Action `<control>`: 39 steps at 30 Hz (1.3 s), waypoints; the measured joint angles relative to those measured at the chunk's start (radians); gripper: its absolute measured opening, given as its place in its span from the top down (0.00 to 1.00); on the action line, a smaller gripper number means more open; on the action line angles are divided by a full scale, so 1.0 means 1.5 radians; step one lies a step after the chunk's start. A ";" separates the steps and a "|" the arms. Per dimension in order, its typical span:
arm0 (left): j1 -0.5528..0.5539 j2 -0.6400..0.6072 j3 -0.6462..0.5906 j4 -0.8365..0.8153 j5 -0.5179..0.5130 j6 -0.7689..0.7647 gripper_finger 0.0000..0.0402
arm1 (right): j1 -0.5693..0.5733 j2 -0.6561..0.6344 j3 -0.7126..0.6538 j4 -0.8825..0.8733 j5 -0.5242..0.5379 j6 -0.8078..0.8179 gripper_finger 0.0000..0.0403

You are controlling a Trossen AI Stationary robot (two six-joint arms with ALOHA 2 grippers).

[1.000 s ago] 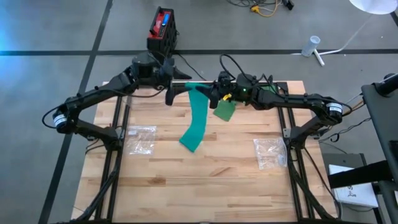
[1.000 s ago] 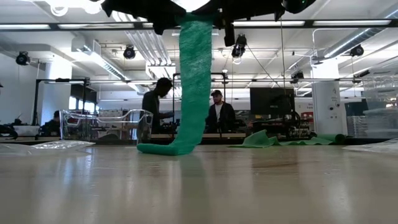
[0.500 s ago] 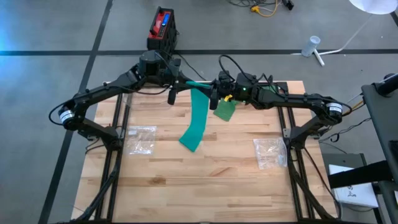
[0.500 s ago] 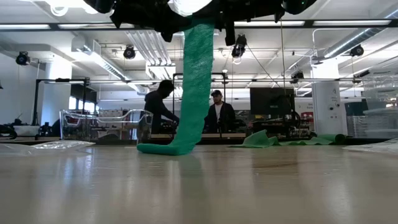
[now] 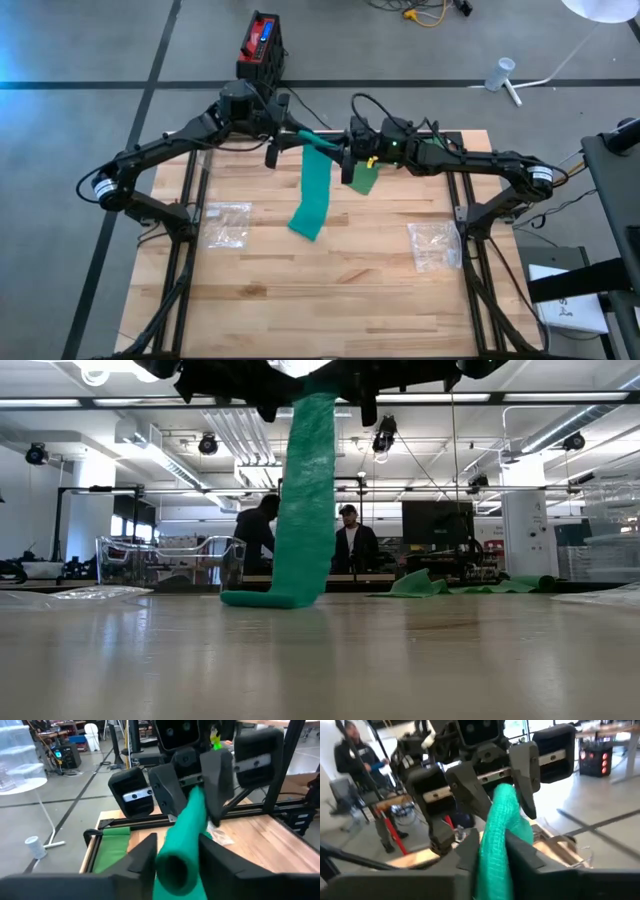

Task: Roll bandage
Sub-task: Roll the blue bandage

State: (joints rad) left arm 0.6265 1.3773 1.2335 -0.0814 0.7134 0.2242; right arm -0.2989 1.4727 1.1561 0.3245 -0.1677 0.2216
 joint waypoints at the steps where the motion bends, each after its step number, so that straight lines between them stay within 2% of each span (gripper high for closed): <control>1: 0.000 0.000 0.000 0.000 0.001 -0.003 0.65 | 0.000 0.000 0.000 0.000 0.000 -0.014 0.92; 3: 0.000 -0.002 0.000 -0.003 0.002 -0.002 0.60 | 0.000 -0.002 0.000 -0.001 -0.001 -0.044 0.97; 11: 0.006 -0.047 0.000 -0.010 0.001 0.049 0.39 | 0.001 -0.050 0.000 -0.051 -0.008 -0.145 0.98; 19: -0.040 -0.058 -0.001 -0.004 0.042 0.056 0.26 | 0.006 -0.098 0.000 -0.118 -0.036 -0.295 0.99; 24: -0.081 -0.054 -0.001 0.015 0.025 0.047 0.24 | 0.008 -0.106 0.000 -0.149 -0.035 -0.371 0.99; 28: -0.100 -0.051 -0.001 0.037 -0.101 0.064 0.25 | 0.012 -0.099 0.000 -0.150 -0.064 -0.425 0.99; 29: -0.100 -0.049 -0.001 0.036 -0.114 0.068 0.25 | 0.012 -0.098 0.000 -0.150 -0.073 -0.434 0.99; 35: -0.102 -0.041 -0.001 0.036 -0.053 0.063 0.28 | 0.011 -0.089 0.000 -0.113 -0.081 -0.478 0.99; 39: -0.101 -0.041 -0.001 0.038 -0.051 0.076 0.30 | 0.008 -0.085 0.011 -0.099 -0.083 -0.497 0.99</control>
State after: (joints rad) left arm 0.4744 1.3155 1.2320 -0.0240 0.6368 0.3386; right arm -0.2876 1.3448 1.1729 0.1755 -0.2919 -0.5240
